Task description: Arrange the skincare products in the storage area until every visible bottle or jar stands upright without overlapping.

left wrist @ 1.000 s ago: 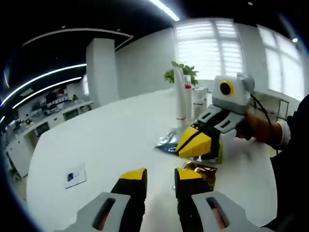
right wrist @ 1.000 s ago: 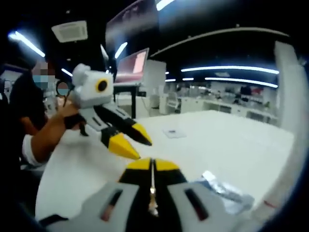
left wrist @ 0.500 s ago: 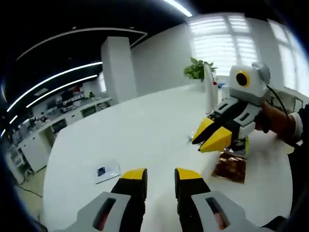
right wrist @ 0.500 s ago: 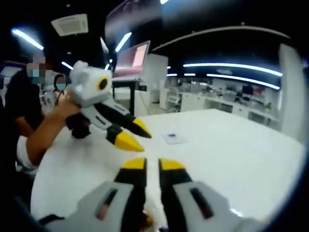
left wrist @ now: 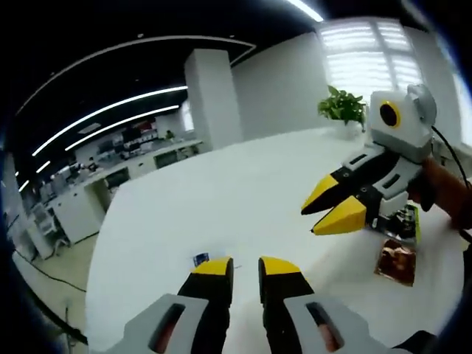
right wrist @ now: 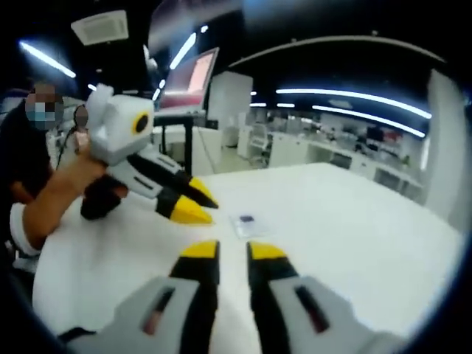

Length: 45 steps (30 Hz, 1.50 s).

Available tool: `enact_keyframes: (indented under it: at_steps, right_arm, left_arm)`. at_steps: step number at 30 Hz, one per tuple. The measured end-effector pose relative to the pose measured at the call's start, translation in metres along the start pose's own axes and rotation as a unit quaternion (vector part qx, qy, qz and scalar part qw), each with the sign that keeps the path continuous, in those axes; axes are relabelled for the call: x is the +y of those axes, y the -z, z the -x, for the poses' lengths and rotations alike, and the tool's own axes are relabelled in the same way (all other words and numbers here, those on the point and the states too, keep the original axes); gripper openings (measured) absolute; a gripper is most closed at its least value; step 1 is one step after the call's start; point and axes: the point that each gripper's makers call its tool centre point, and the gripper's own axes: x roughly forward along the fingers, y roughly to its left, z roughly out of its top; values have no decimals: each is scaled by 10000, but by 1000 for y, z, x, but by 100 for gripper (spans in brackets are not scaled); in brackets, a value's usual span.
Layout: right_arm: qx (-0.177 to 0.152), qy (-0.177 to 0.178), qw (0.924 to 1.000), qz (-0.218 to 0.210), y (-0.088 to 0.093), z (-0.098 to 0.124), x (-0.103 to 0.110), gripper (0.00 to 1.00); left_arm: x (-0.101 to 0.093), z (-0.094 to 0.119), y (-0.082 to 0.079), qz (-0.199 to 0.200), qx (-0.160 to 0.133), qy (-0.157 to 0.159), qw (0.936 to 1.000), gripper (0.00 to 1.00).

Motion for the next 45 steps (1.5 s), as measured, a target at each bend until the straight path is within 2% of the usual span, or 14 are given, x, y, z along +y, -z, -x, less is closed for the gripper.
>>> enact_keyframes:
  at_steps: [2, 5, 7, 10, 12, 13, 19, 24, 27, 31, 33, 34, 37, 45]
  right_arm:
    - [48, -5, 10000, -46, 0, -7, -4, 14]
    - [136, -30, 9999, -95, 3, -16, -7, 14]
    - [179, -62, 9998, -109, 5, -21, -7, 16]
    - [327, -110, 9994, -73, 8, -31, -18, 18]
    - [353, -107, 9993, 8, 10, -34, -17, 20]
    - [366, -125, 9992, 66, 10, -37, -18, 20]
    - [618, -196, 9977, 217, 10, -61, -22, 25]
    - [720, -303, 9969, 77, 17, -77, -28, 32]
    - [755, -310, 9966, 135, 21, -79, -22, 37]
    - [595, -346, 9976, -106, 22, -82, -28, 37]
    - [805, -375, 9960, -35, 31, -83, -29, 40]
    - [777, -335, 9964, -61, 32, -82, -31, 41]
    - [761, -342, 9964, -160, 35, -85, -37, 40]
    - [830, -517, 9947, -302, 40, -89, -31, 40]
  left_arm:
    - [12, -3, 3, -12, 162, -151, 9998, 7]
    - [22, -6, 11, 202, 440, -166, 9987, 4]
    - [26, -10, 14, 206, 508, -203, 9983, 3]
    - [31, -19, 20, 223, 698, -117, 9972, 1]
    - [32, -24, 21, 217, 779, -86, 9967, 0]
    - [39, -31, 16, 181, 819, -91, 9964, 0]
    - [36, -34, 23, 109, 1013, -12, 9948, 0]
    - [36, -40, 30, 106, 1182, 51, 9929, 0]
    - [34, -39, 34, 94, 1177, 3, 9930, 0]
    - [34, -38, 37, 335, 1114, 98, 9932, 0]
    - [34, -37, 38, 319, 1125, 91, 9931, 0]
    - [36, -36, 39, 201, 1175, 9, 9929, 0]
    - [41, -36, 38, 129, 1220, 18, 9924, 0]
    - [40, -38, 44, 116, 1217, -21, 9925, 0]
